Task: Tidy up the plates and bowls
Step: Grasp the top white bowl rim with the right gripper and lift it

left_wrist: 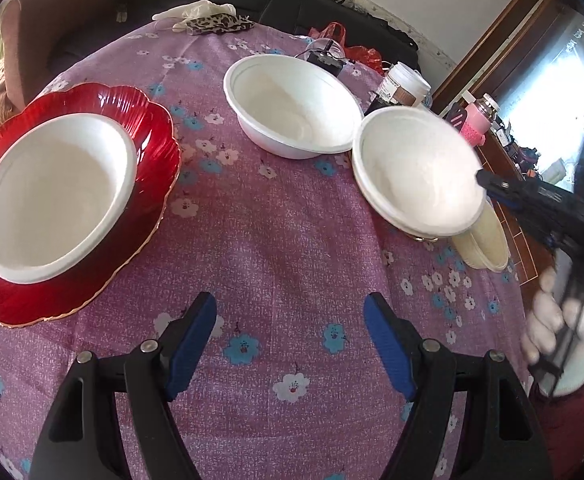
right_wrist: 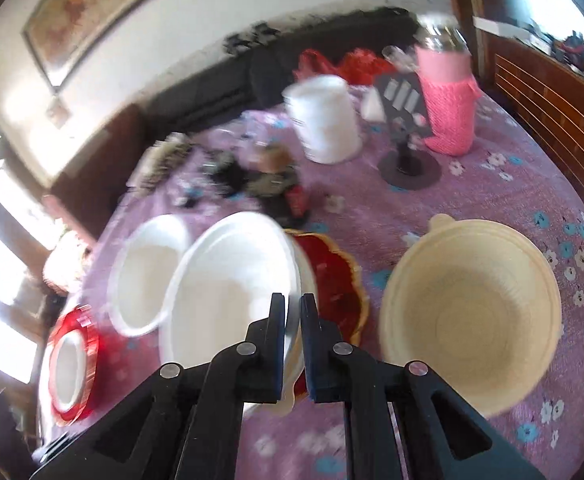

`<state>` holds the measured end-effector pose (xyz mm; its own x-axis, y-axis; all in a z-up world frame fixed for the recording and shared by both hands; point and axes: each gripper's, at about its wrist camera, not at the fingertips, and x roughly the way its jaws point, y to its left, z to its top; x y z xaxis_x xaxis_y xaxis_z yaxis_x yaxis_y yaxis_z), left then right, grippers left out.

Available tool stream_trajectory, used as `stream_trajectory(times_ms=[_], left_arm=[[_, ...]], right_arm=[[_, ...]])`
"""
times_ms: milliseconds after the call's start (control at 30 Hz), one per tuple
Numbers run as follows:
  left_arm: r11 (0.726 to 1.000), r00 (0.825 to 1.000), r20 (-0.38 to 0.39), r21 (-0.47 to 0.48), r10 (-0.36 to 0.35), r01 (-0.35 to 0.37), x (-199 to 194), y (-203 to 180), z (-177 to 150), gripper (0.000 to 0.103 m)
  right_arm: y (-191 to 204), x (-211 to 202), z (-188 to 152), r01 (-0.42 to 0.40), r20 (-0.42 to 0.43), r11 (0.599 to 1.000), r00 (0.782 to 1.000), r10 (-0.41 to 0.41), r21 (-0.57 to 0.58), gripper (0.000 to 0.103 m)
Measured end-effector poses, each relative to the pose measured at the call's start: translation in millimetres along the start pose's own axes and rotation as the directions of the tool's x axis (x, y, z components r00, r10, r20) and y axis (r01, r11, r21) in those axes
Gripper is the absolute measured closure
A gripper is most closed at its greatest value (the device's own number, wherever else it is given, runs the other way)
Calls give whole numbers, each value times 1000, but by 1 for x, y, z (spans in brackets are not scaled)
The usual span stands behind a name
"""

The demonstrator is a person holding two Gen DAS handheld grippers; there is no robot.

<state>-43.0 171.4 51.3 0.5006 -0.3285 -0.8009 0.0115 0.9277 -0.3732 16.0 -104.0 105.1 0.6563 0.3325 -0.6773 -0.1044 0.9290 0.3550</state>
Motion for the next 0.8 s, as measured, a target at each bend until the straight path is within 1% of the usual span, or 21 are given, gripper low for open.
stream_trajectory(times_ms=[67,100,133,167,200,267,300,333,400,467,500,567,633,700,733,767,800], left_arm=[[1000,1000,9,-7,-1,1,-4,3,-2,28],[1000,1000,14,-14,-2,2,-7,5,-3,28],[1000,1000,18,-20,-3,3,-9,7,-3,28],[1000,1000,22,-28,-2,2,-11,9,-4,28],[999,1000,26,-39,1,0,-13,12,-5,28],[998,1000,30,-64,-1,3,-18,20,-9,28],[998,1000,31,-70,1,2,-20,22,-11,28],[997,999,34,-74,4,-2,-23,25,-14,28],[997,999,37,-78,10,-7,-28,31,-18,28],[997,999,37,-83,8,-5,-33,37,-22,28],[996,999,39,-88,7,-4,-36,41,-23,27],[995,999,46,-95,-3,7,-43,47,-26,27],[996,998,55,-94,-5,10,-47,51,-26,27],[996,998,63,-87,-12,17,-51,54,-29,27],[997,998,65,-81,-12,17,-53,55,-30,27],[997,998,69,-76,-10,15,-54,55,-30,27],[997,997,75,-72,-13,18,-54,55,-29,27]], right_arm=[[26,-20,-11,-72,7,992,997,73,-104,94],[42,-29,-19,-130,-10,979,991,130,-160,94],[62,-38,-29,-223,-66,949,975,213,-222,94],[77,-42,-39,-280,-110,923,959,260,-263,94],[89,-44,-47,-319,-147,900,946,288,-298,94],[113,-43,-66,-420,-262,838,902,343,-349,94],[120,-42,-73,-448,-300,819,886,354,-357,94],[126,-41,-81,-455,-320,808,881,348,-374,94],[127,-39,-92,-445,-344,805,883,320,-393,94],[119,-39,-97,-458,-367,810,871,327,-366,94],[112,-41,-98,-459,-367,816,869,330,-352,94],[94,-49,-97,-475,-362,827,859,361,-301,94],[79,-56,-96,-499,-353,831,845,402,-247,93],[61,-66,-91,-515,-334,833,836,436,-203,93],[54,-70,-88,-525,-323,831,831,453,-185,91],[46,-75,-84,-530,-302,832,830,468,-166,85],[41,-79,-81,-524,-281,838,836,471,-155,80]])
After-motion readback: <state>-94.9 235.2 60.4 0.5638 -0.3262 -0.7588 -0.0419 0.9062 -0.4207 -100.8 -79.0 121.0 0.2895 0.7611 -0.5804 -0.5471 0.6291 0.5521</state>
